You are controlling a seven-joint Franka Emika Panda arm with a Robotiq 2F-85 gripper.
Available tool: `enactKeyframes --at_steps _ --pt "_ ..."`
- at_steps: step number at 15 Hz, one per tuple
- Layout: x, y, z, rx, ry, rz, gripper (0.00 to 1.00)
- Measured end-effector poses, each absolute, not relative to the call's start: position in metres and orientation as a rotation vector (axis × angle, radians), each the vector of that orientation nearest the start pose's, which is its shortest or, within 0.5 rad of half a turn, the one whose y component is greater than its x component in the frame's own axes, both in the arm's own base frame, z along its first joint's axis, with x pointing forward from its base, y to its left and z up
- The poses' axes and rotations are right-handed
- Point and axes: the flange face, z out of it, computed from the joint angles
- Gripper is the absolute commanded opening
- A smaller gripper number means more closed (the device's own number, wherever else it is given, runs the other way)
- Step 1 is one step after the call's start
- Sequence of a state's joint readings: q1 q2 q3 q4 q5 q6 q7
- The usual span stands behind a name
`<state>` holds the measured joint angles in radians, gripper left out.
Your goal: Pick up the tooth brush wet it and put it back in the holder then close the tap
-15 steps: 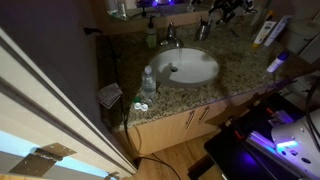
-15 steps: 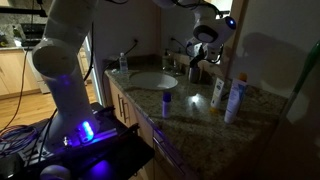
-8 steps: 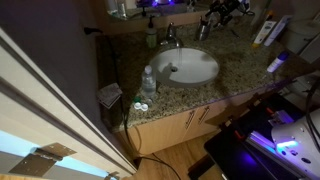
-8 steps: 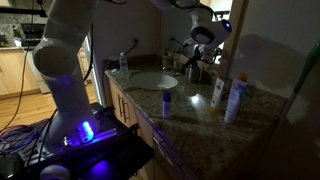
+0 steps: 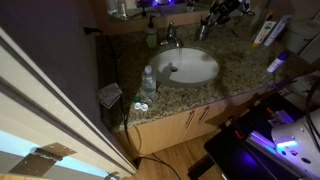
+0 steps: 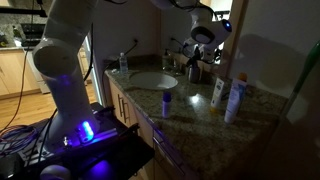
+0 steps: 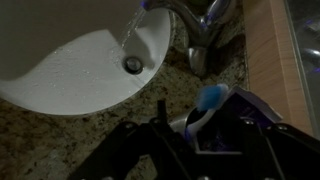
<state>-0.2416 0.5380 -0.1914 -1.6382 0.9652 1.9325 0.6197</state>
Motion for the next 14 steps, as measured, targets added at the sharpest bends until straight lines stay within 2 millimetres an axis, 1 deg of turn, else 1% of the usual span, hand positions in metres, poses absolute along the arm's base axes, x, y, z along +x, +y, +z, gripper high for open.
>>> enactKeyframes --at_steps 3,4,6,8,11,14 --pt "0.638 -0.218 0.311 -1.742 1.636 0.339 0.04" --pt "0.638 -0.219 0.311 -1.741 1.638 0.338 0.01" --pt "0.637 -0.221 0.311 -1.740 1.641 0.336 0.00" --pt "0.637 -0.222 0.311 -1.736 1.642 0.335 0.02" --pt "0.637 -0.223 0.312 -1.721 1.641 0.328 0.02" --pt "0.639 -0.228 0.322 -1.700 1.632 0.303 0.02"
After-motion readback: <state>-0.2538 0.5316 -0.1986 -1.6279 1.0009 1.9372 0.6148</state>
